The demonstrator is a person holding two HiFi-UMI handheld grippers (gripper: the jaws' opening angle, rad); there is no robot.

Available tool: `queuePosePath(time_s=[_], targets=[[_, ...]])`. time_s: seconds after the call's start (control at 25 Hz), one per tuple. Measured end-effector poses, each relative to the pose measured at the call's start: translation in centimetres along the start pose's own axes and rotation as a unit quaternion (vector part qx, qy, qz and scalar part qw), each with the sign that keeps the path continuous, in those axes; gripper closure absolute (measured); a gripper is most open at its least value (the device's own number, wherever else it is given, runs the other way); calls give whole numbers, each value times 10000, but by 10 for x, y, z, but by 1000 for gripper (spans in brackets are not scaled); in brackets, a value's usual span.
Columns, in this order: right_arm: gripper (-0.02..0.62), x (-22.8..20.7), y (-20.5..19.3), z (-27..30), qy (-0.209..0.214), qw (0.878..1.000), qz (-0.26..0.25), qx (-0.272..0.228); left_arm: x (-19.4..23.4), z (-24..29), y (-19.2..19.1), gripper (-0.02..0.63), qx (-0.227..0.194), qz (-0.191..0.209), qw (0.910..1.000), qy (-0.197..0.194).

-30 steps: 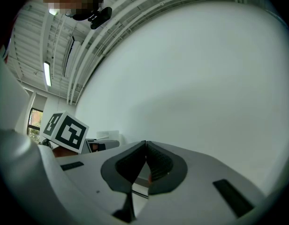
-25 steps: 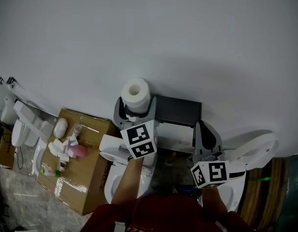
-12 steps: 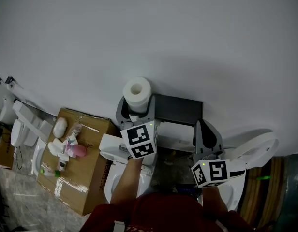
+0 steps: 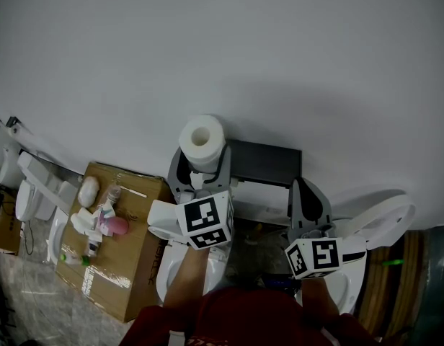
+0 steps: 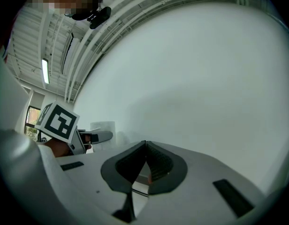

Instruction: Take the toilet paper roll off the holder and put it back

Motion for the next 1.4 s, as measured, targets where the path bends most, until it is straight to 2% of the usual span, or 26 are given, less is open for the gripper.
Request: queuePosePath(time_s=[0.32, 0.48, 0.88, 1.0, 1.2, 1.4], targets=[[577, 1, -3, -7, -1, 10000, 36, -12, -8, -47, 20, 196, -153, -89, 9995, -278], [577, -2, -4, -7, -15, 10000, 63, -5, -9, -69, 22, 196, -85, -76, 9994, -327], [577, 0, -10, -14, 34, 9999, 53, 107, -18, -106, -26, 196, 73, -382, 9983, -423], [577, 2, -12, -15, 52, 9999, 56, 143, -18, -108, -40, 196, 191, -313, 9985, -396], [577, 6, -15, -14, 76, 9997, 57, 205, -17, -109, -53, 198, 204, -276, 9986, -413], [577, 8, -16, -15, 76, 9997, 74, 226, -20, -110, -48, 199, 151, -357, 9983, -428]])
Point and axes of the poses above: the fingertips, and each gripper's own axes: z forward along the fingers, x to its left, y out of its top, the point moved 5 cm from there along -z, backward along the fingers, and after that the axes turned 3 degrees about y, right-handed, at the moved point
